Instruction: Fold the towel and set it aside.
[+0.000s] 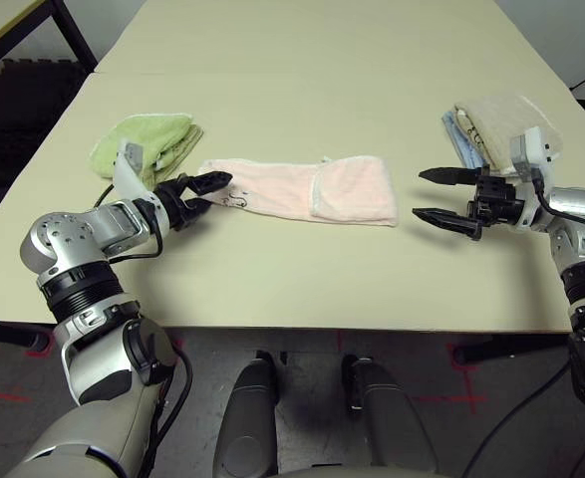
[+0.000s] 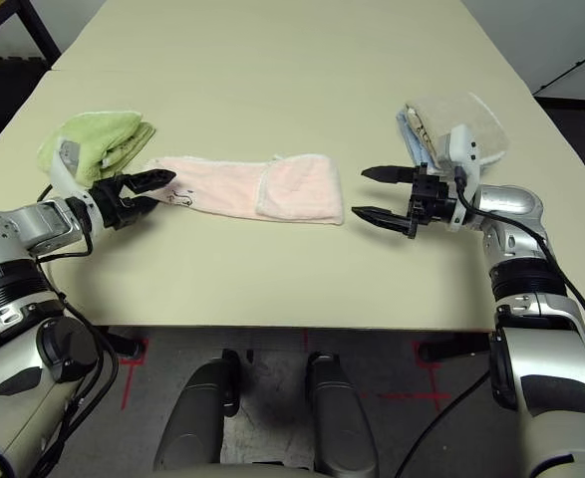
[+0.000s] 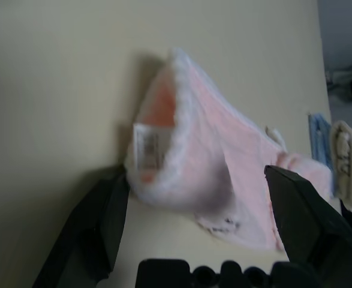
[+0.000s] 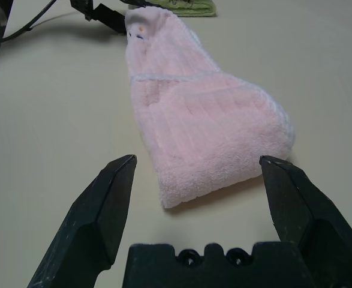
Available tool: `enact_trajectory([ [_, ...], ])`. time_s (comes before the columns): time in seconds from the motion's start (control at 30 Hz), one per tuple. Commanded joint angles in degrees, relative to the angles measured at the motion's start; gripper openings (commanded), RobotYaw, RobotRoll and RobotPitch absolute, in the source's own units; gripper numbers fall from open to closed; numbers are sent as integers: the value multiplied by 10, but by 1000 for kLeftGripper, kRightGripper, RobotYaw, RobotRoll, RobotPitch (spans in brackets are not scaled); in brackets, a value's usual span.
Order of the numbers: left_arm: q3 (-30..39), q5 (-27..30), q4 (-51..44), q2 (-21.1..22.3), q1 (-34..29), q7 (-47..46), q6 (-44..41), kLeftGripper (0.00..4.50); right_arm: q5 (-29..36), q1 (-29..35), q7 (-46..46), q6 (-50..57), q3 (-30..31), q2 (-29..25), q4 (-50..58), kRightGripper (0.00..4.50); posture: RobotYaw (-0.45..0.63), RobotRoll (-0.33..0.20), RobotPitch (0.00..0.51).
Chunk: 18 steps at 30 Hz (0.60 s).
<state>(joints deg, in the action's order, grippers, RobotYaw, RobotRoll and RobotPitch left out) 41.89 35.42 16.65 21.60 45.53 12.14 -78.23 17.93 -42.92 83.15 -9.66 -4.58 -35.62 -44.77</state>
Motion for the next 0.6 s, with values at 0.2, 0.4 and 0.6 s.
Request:
enact_trajectory([
  [0.2,10,6,4,8,-24,-28,5,4126,-12,6,4,-3,5,-2,3,4500,61,0,192],
  [0.4,9,23,-3,11,-23,-20,-67,3294,-17,2,5,-5,4,-4,-1,4500,57,0,194],
  [0.6,11,25,-7,16,-28,-20,-82,4465,-18,6,4,-5,2,-5,2,4500,57,0,194],
])
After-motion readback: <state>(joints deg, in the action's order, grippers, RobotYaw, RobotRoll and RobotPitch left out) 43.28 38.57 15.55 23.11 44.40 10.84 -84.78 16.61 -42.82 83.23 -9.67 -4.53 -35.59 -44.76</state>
